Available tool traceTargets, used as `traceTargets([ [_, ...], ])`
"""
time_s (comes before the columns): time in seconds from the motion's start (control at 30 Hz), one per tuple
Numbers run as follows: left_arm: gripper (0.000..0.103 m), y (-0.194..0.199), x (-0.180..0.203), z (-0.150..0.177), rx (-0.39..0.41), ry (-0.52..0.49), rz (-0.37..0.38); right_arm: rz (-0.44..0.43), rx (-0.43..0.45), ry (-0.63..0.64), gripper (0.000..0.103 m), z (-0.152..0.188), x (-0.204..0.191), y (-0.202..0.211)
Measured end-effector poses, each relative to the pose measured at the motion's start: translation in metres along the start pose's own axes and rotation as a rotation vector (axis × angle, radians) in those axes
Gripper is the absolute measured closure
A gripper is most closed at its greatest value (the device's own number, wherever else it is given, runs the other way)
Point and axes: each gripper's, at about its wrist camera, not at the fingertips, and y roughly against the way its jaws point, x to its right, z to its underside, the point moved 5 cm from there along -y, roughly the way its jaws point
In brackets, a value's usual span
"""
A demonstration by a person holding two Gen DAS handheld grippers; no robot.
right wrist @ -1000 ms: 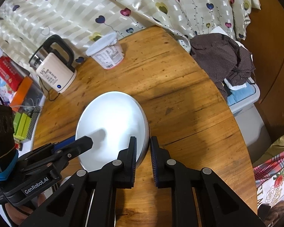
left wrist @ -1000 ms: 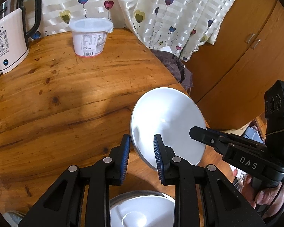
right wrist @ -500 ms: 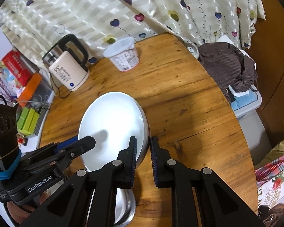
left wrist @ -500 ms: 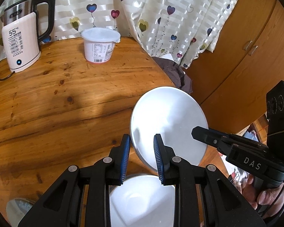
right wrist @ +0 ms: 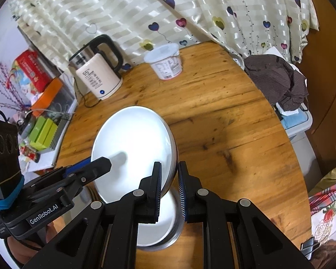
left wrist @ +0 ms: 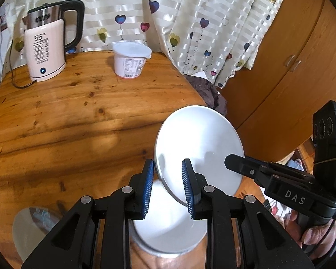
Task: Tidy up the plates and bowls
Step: 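Lift the white bowl with both grippers over the steel bowl stack, then lower the white bowl into the steel bowl stack with both grippers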
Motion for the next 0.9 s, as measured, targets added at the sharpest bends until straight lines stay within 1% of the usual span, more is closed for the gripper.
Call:
traceTargets([
  [0.2, 0.077, 0.011, -0.006, 0.019, 0.001, 0.015, -0.009, -0.012, -0.025, 0.008, 0.089, 0.02, -0.012, 0.002],
  [0.5, 0.077, 0.014, -0.013, 0.044, -0.03, 0.03, -0.018, -0.009, -0.073, 0.01, 0.089, 0.046, -0.017, -0.003],
  [0.9, 0.077, 0.005, -0.018, 0.063, -0.081, 0.045, -0.033, 0.001, -0.119, 0.013, 0.089, 0.064, -0.015, -0.012],
])
